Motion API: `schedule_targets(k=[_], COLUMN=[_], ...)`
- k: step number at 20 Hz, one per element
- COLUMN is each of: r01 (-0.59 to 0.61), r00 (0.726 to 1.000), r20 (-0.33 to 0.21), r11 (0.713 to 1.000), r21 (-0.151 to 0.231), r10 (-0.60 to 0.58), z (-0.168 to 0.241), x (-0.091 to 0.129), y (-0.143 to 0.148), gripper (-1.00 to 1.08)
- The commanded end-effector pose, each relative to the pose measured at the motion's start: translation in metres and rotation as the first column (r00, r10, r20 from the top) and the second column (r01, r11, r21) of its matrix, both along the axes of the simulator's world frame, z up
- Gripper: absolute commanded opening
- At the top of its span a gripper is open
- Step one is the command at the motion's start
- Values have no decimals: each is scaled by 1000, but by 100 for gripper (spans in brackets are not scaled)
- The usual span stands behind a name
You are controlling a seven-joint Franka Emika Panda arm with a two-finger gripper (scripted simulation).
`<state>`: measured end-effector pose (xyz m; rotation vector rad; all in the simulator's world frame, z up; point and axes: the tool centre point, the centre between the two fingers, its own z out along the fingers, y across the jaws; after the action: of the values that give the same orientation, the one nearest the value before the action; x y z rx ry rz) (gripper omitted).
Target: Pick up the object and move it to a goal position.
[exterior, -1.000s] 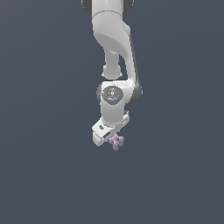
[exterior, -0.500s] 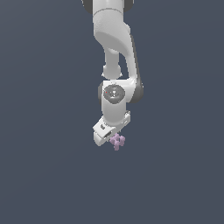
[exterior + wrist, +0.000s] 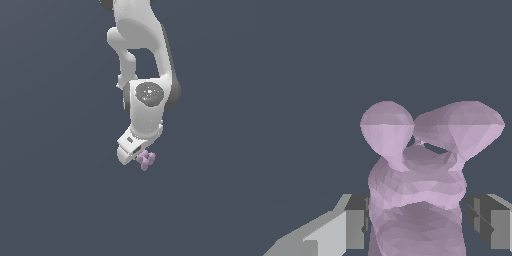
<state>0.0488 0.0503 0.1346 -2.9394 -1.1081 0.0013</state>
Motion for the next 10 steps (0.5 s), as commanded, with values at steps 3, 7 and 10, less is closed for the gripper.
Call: schedule_targets(k=[3, 7, 10], r01=[0, 0, 0], r00=[1000, 1000, 1000], r20=[1, 1, 1], r11=[1000, 1000, 1000], r21=[0, 0, 0], r10=[0, 0, 0], z=[37, 70, 95], x=[10, 19, 26], y=[29, 56, 76], gripper=[-100, -100, -100])
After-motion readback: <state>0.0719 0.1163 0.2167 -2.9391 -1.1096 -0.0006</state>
